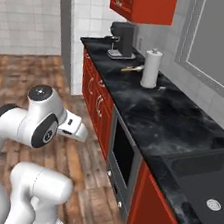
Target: Organize the utensils by type. Pick up the wooden spoons from the counter and place them in the open cabinet. Then pick up the metallic utensils from the counter and place them in the open drawer.
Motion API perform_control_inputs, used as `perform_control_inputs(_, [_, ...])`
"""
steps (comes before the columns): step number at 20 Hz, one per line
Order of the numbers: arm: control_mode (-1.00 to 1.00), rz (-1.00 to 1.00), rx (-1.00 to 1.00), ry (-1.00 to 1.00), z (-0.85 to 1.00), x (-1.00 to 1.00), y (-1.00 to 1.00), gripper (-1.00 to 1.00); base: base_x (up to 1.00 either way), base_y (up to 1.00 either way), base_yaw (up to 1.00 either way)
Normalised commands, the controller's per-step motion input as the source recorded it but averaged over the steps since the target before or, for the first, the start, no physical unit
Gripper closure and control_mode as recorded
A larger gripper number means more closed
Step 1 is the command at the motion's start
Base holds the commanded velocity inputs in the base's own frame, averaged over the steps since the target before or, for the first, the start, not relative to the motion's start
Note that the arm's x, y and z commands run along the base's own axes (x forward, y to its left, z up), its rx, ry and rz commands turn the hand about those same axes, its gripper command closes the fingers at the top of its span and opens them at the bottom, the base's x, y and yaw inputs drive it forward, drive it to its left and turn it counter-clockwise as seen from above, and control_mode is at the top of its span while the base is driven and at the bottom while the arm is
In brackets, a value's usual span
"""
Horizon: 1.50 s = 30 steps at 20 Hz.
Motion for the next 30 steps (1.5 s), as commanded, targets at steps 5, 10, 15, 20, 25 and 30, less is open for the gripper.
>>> perform_control_inputs(5, [1.00, 0.00, 0.00, 0.00, 0.00, 0.00, 0.00, -1.00, 1.00, 0.25, -0.06])
perform_control_inputs(10, [1.00, 0.00, 0.00, 0.00, 0.00, 0.00, 0.00, -1.00, 1.00, 0.32, -0.21])
perform_control_inputs(15, [1.00, 0.00, 0.00, 0.00, 0.00, 0.00, 0.00, -1.00, 0.95, 0.47, -0.48])
perform_control_inputs(20, [1.00, 0.00, 0.00, 0.00, 0.00, 0.00, 0.00, -1.00, 0.91, 0.51, -0.52])
perform_control_inputs(25, [1.00, 0.00, 0.00, 0.00, 0.00, 0.00, 0.00, -1.00, 0.85, 0.56, -0.54])
perform_control_inputs(30, [1.00, 0.00, 0.00, 0.00, 0.00, 0.00, 0.00, -1.00, 0.69, 0.59, -0.61])
